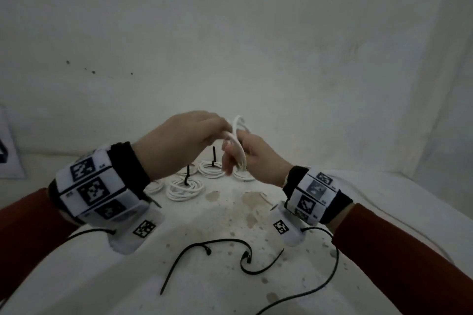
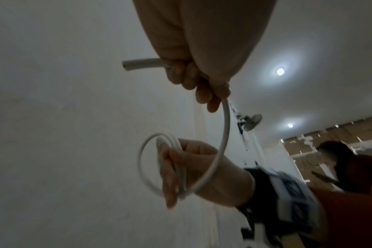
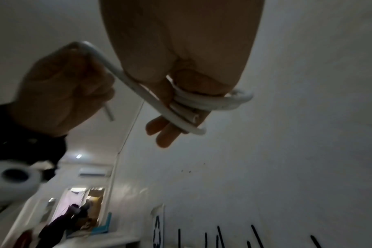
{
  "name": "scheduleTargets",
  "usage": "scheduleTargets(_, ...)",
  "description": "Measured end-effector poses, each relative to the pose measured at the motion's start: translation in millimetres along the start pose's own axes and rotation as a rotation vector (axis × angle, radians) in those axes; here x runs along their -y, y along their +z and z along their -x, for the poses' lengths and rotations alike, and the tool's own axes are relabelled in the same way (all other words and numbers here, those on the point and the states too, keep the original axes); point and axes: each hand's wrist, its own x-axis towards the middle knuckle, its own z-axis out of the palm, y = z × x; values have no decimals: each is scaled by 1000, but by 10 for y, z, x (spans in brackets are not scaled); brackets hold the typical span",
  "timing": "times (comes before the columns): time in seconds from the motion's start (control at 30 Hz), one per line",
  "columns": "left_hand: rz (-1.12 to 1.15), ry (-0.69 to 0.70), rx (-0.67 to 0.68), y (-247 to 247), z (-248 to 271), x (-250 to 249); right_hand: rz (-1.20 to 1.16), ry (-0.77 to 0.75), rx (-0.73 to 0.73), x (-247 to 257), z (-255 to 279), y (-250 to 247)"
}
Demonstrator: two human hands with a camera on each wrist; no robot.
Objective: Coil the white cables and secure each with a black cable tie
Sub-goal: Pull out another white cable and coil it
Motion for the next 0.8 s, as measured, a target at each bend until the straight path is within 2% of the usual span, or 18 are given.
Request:
scheduleTargets(0.07,22,-68,-63,-13,-33,94,-218,9,127,48,33,87)
scheduleTargets(0.1,40,-116,-86,-8,-35,148,-349,31,144,77,47,112)
scheduleTargets(0.2,100,-271,-112,66,-1,272,-669,126,112,102,65,126)
scheduleTargets(0.27,164,-361,-97,149,29,286,-835,128,109,110,67,107)
scheduleTargets(0.4,324,-533,-56,337,72,227,-1008,106,79,248,104,29)
scheduleTargets(0.47,558,-643,-69,420,89,183,-995,125,4,331,113,10)
scheduleTargets(0.57,888,-785,-111,516,79,92,-875,167,-240,402,106,36)
scheduleTargets(0.67,969,-789,-216,590,56,22,-718,195,-451,400,85,49)
scheduleTargets(0.8,1030,-798,-282,606,-4,-25,-529,163,-529,298,109,73)
